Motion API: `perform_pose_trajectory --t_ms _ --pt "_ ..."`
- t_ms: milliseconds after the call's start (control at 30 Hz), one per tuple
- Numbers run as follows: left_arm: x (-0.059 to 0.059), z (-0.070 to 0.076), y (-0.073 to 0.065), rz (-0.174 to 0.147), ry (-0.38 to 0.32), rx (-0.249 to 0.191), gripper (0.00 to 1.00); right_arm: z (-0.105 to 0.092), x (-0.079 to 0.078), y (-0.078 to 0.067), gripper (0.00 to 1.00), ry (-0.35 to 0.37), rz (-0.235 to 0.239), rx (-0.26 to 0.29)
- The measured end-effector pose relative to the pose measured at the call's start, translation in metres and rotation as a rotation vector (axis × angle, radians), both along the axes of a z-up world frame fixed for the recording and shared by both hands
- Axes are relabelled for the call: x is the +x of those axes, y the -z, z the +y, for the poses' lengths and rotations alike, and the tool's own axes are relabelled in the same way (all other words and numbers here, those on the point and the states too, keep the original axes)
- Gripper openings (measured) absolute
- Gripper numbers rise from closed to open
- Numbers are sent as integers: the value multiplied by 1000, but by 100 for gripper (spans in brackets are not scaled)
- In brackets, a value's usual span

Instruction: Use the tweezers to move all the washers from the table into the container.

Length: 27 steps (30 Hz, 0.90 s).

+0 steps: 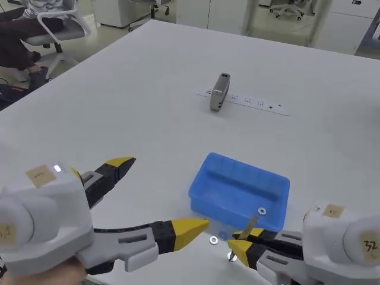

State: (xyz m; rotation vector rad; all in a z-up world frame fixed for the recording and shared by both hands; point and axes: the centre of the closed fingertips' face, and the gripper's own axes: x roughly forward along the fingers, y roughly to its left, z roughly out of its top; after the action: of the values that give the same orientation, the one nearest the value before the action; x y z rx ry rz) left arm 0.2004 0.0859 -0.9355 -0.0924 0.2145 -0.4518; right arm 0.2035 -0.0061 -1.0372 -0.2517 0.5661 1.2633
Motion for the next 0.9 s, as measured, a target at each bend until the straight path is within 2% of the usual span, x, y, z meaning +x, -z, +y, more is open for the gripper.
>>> perform_pose_trajectory --t_ms 167,500,700,767,900 --pt "0 -1 -1 -4 7 -7 98 1 -3 1 3 -36 -39 -19" --pt "0 -1 -1 -4 4 -7 98 0 -1 0 2 -43 -45 -11" --pt "0 0 -1 -6 3 -5 99 -3 6 0 2 18 31 36" --pt "0 0 -1 -7 1 -3 99 -3 10 -3 2 49 68 68" --pt "0 3 -3 -15 -10 1 99 -5 17 -14 2 76 89 109"
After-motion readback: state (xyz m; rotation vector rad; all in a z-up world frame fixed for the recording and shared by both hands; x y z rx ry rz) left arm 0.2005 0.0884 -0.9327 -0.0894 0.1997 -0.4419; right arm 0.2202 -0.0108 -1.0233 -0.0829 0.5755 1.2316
